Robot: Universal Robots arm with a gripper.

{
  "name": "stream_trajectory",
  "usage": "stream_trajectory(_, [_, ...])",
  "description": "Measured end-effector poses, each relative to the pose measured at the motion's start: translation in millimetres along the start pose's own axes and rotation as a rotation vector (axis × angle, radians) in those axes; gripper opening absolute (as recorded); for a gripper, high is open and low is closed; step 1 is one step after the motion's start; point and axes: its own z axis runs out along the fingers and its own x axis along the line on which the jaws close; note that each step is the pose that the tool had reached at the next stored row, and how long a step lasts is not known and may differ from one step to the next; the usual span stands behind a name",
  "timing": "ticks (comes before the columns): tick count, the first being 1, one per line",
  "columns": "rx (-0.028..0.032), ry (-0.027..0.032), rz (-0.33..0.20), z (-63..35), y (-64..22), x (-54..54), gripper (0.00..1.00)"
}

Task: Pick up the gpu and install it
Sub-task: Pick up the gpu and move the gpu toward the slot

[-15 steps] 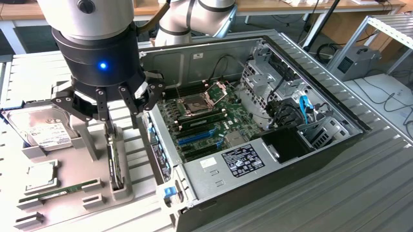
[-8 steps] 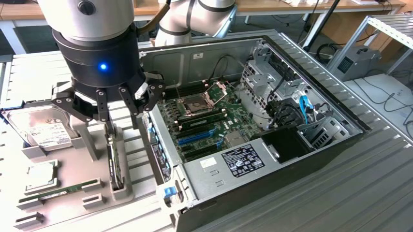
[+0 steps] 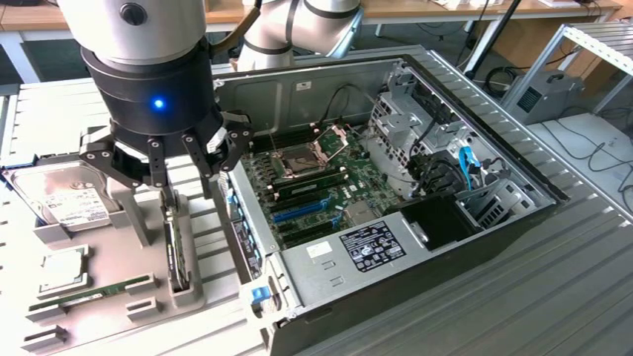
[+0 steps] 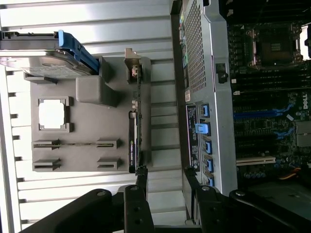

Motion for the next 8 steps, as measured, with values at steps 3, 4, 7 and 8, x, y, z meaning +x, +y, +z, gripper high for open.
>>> stream_trajectory(3, [0.0000,0.0000,0.000,2.1,-0.3,2.3,0.42])
stream_trajectory(4, [0.0000,0.0000,0.000,2.6,-0.6,6.8,0.42])
stream_trajectory(7, [0.0000,-0.0001,0.000,5.7,-1.3,13.1,0.42])
stream_trajectory(8, [0.0000,0.0000,0.000,6.1,-1.3,13.2,0.42])
